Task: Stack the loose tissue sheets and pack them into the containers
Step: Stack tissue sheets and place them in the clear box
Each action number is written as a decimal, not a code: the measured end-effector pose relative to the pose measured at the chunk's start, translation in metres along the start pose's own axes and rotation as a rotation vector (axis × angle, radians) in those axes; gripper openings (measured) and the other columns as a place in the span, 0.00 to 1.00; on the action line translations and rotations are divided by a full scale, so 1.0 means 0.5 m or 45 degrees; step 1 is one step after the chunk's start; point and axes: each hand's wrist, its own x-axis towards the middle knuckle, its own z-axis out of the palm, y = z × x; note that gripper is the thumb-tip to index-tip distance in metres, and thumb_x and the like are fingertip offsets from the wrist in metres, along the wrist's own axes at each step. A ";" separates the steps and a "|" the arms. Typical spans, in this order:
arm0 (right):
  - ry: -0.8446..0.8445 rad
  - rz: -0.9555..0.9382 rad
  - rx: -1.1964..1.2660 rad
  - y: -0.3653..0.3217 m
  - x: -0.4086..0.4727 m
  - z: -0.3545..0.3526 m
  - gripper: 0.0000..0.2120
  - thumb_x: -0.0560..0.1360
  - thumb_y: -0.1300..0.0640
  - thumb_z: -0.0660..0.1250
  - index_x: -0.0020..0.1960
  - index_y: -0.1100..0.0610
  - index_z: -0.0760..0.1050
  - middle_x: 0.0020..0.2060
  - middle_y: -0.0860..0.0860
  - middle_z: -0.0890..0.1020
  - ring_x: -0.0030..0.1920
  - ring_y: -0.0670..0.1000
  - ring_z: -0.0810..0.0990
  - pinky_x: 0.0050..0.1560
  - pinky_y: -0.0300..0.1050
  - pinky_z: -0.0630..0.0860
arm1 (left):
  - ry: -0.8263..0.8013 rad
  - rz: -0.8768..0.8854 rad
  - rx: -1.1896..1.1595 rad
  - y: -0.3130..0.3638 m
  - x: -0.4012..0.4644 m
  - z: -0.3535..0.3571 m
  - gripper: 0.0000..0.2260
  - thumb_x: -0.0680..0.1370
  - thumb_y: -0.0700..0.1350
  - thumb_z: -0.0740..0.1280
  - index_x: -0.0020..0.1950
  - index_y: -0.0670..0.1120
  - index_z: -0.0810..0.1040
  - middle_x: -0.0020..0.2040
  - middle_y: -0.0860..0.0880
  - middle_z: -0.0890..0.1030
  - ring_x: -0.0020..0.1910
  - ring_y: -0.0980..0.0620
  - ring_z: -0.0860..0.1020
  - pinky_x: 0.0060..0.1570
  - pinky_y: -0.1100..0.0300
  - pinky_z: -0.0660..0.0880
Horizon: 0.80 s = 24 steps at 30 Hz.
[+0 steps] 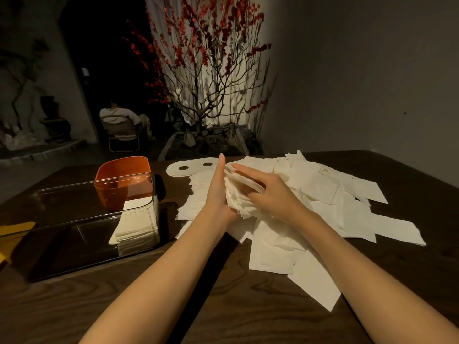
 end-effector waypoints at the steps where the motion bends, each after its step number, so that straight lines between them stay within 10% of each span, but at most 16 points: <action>1: -0.046 0.011 -0.024 -0.002 0.003 -0.006 0.30 0.75 0.68 0.64 0.67 0.37 0.68 0.58 0.33 0.74 0.54 0.31 0.75 0.45 0.26 0.73 | 0.016 -0.001 -0.029 0.003 0.000 -0.004 0.24 0.74 0.63 0.66 0.48 0.41 0.81 0.41 0.41 0.81 0.43 0.43 0.80 0.50 0.48 0.75; 10: -0.133 0.113 -0.029 0.009 0.013 -0.033 0.18 0.79 0.66 0.61 0.64 0.52 0.76 0.60 0.41 0.78 0.56 0.36 0.76 0.51 0.29 0.75 | 0.077 0.074 -0.302 0.012 0.012 -0.031 0.16 0.74 0.45 0.65 0.59 0.38 0.72 0.45 0.42 0.76 0.45 0.43 0.76 0.59 0.48 0.71; 15: 0.270 0.160 0.005 0.004 0.011 -0.037 0.15 0.81 0.64 0.58 0.58 0.51 0.79 0.46 0.37 0.77 0.48 0.40 0.76 0.47 0.32 0.74 | 0.063 0.145 -0.302 0.016 0.023 -0.044 0.18 0.74 0.50 0.69 0.59 0.40 0.75 0.58 0.41 0.79 0.58 0.43 0.77 0.66 0.44 0.67; 19: 0.497 0.350 0.214 0.001 0.021 -0.032 0.10 0.81 0.57 0.59 0.58 0.57 0.77 0.50 0.52 0.81 0.51 0.52 0.80 0.56 0.50 0.77 | 0.034 0.078 -0.168 0.011 0.029 -0.046 0.25 0.70 0.48 0.75 0.64 0.41 0.74 0.65 0.41 0.76 0.65 0.43 0.74 0.68 0.44 0.66; 24: 0.354 0.624 0.947 -0.010 0.015 -0.037 0.05 0.81 0.60 0.61 0.55 0.55 0.73 0.46 0.49 0.81 0.47 0.49 0.81 0.47 0.43 0.80 | -0.119 0.070 0.016 -0.007 0.015 -0.023 0.13 0.75 0.45 0.69 0.56 0.39 0.81 0.63 0.40 0.78 0.65 0.41 0.75 0.69 0.44 0.66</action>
